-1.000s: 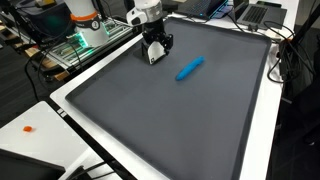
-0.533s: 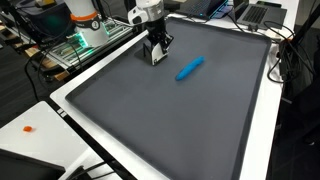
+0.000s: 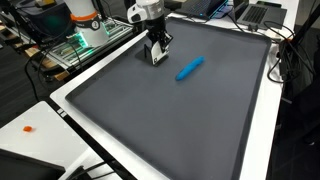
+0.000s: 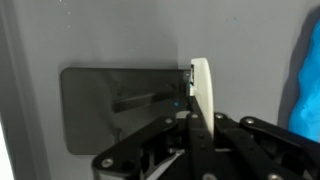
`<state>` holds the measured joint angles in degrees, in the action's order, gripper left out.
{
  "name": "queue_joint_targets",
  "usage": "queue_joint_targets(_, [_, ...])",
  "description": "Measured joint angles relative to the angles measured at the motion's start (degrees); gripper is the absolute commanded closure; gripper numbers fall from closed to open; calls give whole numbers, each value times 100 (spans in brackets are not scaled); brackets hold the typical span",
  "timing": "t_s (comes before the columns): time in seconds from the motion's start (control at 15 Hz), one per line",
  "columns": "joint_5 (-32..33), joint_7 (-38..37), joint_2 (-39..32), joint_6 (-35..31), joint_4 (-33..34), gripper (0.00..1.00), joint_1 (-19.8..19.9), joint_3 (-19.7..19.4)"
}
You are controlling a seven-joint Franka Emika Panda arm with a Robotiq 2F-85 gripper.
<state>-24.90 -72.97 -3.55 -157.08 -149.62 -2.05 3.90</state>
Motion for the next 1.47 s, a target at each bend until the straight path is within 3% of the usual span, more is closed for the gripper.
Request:
queue_joint_targets(0.33, [520,-107,454,682,148,99,-3,-37])
queue_joint_targets(0.73, [891,510,831,1712,698,99,-83,52])
queue_joint_targets(1.07, [1333,1399,577,2405,1407,99,-190,146])
queue_joint_targets(1.47, [1678,2776,-185,2681,2299,99,-317,198])
